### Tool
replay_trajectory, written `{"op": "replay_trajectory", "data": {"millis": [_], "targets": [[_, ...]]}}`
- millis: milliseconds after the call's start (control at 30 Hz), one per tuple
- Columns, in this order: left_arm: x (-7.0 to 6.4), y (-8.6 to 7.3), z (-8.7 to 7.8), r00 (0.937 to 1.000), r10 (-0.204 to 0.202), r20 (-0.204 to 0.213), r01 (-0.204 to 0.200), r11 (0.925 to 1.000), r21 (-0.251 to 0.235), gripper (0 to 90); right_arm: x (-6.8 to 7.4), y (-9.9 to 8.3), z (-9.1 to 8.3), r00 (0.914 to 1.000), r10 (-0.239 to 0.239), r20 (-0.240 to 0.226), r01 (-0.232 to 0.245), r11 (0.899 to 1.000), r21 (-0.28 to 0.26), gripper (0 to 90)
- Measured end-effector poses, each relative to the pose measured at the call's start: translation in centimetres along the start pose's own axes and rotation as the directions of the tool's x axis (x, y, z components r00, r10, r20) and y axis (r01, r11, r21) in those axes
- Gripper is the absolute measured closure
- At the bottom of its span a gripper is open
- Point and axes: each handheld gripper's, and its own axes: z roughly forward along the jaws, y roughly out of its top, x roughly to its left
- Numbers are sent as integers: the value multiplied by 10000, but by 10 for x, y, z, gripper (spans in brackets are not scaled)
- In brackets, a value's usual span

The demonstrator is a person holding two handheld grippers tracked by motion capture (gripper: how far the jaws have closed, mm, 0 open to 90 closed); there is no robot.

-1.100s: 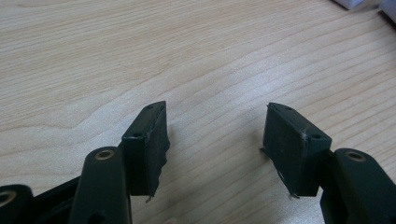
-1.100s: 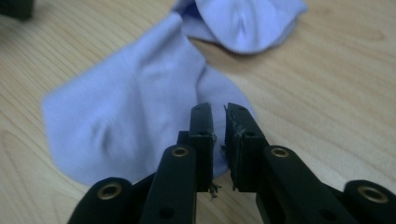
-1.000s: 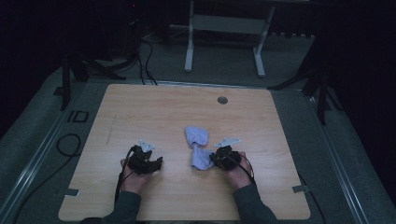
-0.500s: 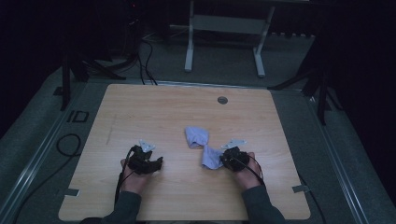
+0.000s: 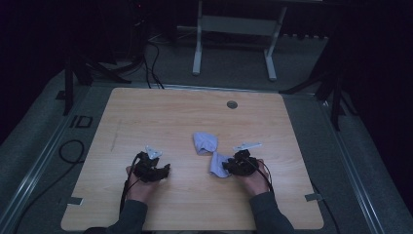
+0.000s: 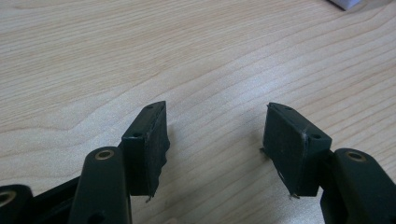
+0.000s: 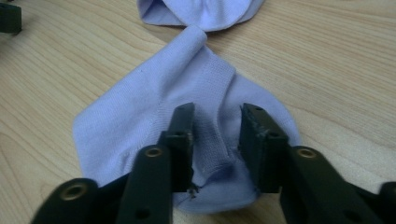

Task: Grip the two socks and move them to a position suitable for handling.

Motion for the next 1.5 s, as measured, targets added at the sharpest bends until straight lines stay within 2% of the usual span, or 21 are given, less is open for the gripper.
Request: {"op": "replay_trajectory", "data": {"millis": [133, 433, 733, 933, 1033, 1233, 1367, 1500], "targets": [[0, 0, 0, 10000, -2, 1, 2, 10000, -4, 404, 2, 1, -4, 9999, -145, -22, 145, 9998, -101, 856], [0, 0, 0, 10000, -1, -4, 1, 10000, -2, 404, 10, 9, -19, 9986, -514, 121, 520, 9971, -555, 872], [0, 0, 0, 10000, -15, 1, 15, 10000, -21, 404, 24, 33, -25, 9920, -1256, 151, 1263, 9906, -519, 871], [0, 0, 0, 10000, -3, 8, 3, 10000, -19, 404, 34, 45, -18, 9858, -1671, 160, 1675, 9856, -244, 871], [0, 0, 0, 10000, -3, 8, 3, 10000, -21, 404, 41, 49, -16, 9808, -1945, 107, 1947, 9806, -231, 871], [0, 0, 0, 10000, 5, 9, -5, 10000, -31, 403, 56, 61, -2, 9690, -2468, -95, 2469, 9688, 233, 871], [0, 0, 0, 10000, -13, 8, 13, 10000, -46, 403, 66, 68, 7, 9654, -2592, -279, 2599, 9653, 264, 871], [0, 0, 0, 10000, -24, -2, 24, 10000, -52, 403, 74, 75, 16, 9576, -2828, -550, 2840, 9587, 163, 871]]}}
